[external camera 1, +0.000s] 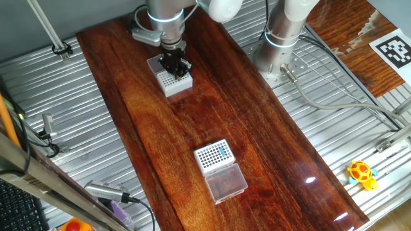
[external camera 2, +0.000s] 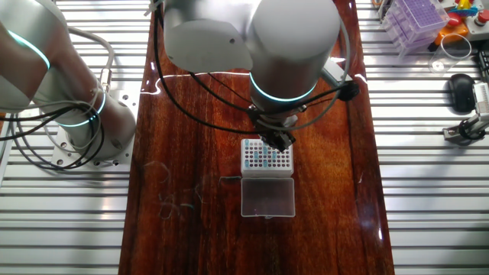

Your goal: Transfer all medium pipette tips from one holder to another

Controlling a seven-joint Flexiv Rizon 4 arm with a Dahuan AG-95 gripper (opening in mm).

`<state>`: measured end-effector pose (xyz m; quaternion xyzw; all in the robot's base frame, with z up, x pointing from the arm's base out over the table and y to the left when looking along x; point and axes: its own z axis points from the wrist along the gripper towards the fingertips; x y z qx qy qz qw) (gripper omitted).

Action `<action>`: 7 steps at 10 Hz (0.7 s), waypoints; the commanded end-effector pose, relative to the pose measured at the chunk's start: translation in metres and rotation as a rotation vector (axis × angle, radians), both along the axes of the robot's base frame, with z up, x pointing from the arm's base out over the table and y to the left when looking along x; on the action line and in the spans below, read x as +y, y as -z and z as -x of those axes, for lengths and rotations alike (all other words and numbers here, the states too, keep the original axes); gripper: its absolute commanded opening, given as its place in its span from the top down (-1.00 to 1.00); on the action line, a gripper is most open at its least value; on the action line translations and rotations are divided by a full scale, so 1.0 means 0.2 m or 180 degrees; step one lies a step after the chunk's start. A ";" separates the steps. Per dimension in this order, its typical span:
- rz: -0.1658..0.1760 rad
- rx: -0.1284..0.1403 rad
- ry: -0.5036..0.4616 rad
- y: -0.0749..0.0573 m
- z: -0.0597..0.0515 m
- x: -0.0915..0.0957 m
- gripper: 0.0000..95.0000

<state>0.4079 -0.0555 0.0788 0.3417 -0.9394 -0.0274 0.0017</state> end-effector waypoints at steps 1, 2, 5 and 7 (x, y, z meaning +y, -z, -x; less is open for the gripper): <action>0.0012 -0.0004 -0.0003 0.00 0.00 0.00 1.00; 0.0014 0.0000 -0.0001 -0.01 0.00 0.00 1.00; 0.0007 0.0011 0.0013 -0.10 0.00 0.00 1.00; -0.0004 0.0024 0.0024 -0.18 -0.01 0.02 1.00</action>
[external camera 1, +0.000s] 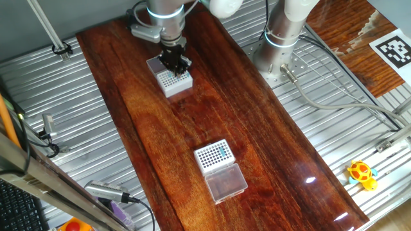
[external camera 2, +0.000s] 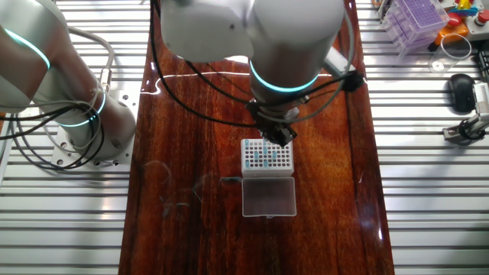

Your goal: Transfer all medium pipette tips from one holder to another

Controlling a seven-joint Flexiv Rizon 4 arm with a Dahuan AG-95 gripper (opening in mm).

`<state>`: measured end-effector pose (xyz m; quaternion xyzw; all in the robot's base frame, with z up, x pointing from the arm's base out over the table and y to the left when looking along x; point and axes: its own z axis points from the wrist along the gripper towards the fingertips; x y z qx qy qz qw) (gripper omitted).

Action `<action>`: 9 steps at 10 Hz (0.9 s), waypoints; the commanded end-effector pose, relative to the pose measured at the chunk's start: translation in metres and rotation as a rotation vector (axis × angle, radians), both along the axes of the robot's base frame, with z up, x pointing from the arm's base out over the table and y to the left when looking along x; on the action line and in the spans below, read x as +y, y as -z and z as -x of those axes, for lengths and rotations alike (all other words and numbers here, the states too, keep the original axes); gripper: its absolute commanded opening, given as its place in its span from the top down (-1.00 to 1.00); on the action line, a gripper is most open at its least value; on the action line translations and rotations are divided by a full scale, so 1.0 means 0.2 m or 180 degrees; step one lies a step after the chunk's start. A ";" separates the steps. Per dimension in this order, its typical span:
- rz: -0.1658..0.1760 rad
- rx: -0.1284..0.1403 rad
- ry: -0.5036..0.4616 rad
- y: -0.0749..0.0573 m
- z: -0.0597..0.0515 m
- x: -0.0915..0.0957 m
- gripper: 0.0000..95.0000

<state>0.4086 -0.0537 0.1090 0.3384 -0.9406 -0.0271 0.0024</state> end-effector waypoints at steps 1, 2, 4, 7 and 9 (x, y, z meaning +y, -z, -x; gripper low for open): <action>-0.0014 0.0026 0.0006 -0.06 -0.02 0.01 1.00; -0.0016 0.0030 0.0022 -0.13 -0.02 0.03 1.00; -0.0021 0.0029 0.0086 -0.19 -0.03 0.05 1.00; -0.0021 0.0031 0.0374 -0.20 -0.08 0.26 1.00; -0.0013 0.0046 0.0596 -0.18 -0.10 0.47 1.00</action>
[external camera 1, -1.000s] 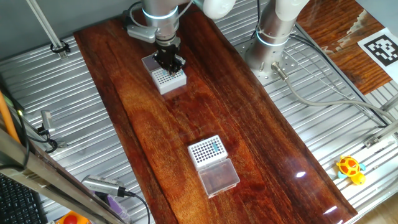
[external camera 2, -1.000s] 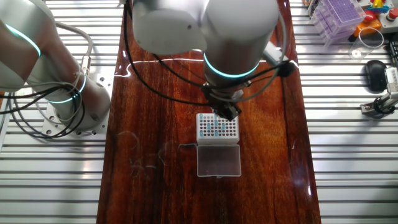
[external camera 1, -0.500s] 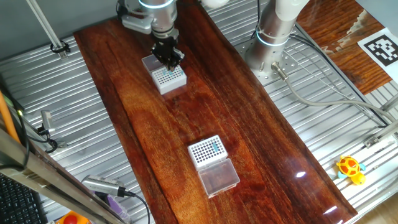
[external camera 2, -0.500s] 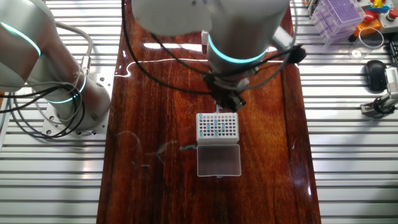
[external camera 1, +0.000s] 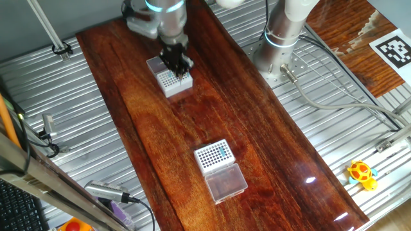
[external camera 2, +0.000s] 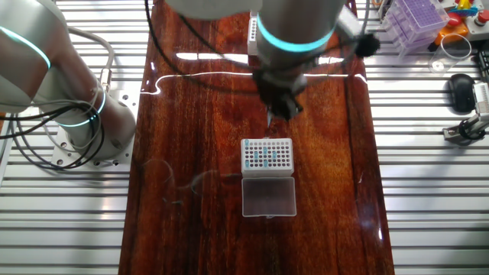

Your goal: Transfer all medium pipette tips from one holder to another

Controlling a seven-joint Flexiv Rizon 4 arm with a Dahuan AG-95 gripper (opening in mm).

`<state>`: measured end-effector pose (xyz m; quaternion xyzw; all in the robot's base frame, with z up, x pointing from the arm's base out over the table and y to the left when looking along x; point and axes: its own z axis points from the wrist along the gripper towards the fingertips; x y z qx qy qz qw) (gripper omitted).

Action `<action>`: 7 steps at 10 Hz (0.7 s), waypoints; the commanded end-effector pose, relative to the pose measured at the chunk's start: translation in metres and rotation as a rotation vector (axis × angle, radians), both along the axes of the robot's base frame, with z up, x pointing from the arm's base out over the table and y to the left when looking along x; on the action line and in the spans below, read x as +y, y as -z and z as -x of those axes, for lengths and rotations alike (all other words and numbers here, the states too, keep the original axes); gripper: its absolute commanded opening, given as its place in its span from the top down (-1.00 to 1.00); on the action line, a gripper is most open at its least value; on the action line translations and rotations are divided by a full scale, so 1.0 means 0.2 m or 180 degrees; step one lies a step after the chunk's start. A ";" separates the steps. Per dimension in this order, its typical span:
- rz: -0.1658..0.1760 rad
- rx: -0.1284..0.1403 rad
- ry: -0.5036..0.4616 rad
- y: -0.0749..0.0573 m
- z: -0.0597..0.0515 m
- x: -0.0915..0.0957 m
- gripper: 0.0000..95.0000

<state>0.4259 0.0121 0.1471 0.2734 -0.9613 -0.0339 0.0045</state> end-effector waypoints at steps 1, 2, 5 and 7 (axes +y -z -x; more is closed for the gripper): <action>0.0031 0.0017 0.0279 0.02 -0.01 0.26 1.00; 0.0049 0.0018 0.0331 0.02 0.00 0.32 1.00; 0.0062 0.0029 0.0472 0.03 0.02 0.46 1.00; 0.0095 0.0023 0.0450 0.02 0.03 0.48 1.00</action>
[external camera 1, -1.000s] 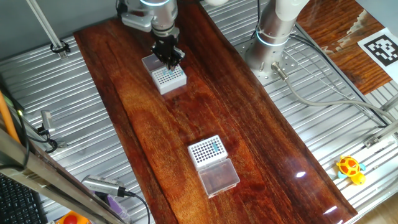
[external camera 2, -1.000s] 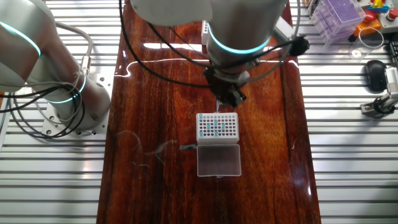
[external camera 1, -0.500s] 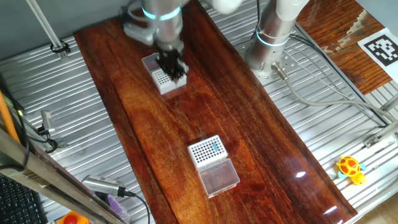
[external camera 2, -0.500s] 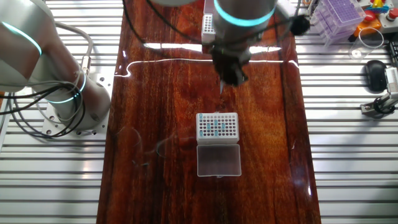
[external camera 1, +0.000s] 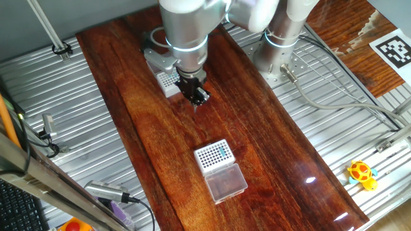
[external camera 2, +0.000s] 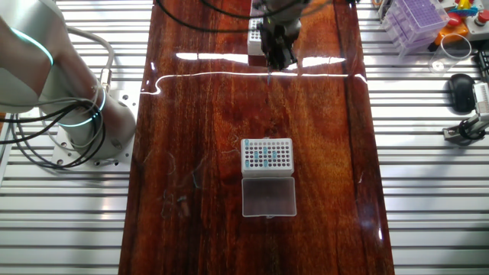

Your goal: Transfer all medium pipette tips from one holder to another

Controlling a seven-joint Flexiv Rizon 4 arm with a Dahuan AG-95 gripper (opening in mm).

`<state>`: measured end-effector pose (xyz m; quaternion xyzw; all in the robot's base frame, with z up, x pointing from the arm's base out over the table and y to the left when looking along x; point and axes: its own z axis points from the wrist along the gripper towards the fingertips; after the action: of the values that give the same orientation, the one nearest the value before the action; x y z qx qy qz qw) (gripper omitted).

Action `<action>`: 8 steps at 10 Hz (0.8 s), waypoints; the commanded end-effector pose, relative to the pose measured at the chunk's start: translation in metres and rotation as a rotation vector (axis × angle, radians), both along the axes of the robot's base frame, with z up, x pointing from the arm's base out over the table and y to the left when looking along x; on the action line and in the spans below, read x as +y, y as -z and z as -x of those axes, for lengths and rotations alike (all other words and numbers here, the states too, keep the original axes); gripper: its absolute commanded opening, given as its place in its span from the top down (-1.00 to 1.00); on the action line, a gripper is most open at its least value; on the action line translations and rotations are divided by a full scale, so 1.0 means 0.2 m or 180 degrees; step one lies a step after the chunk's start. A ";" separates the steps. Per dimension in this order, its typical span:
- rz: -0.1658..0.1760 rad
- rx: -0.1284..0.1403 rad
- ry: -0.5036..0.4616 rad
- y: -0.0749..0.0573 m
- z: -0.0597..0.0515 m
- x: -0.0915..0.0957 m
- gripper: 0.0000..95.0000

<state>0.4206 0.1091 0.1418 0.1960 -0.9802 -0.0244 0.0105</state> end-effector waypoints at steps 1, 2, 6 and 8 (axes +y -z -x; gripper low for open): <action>0.0050 0.0005 -0.0304 -0.01 0.01 0.00 1.00; 0.0025 0.0021 -0.0548 -0.01 0.01 0.00 1.00; 0.0027 0.0031 -0.0721 -0.01 0.01 0.00 1.00; -0.0009 0.0042 -0.0627 -0.01 0.02 0.05 1.00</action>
<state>0.4161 0.1209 0.1444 0.3049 -0.9519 -0.0239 0.0178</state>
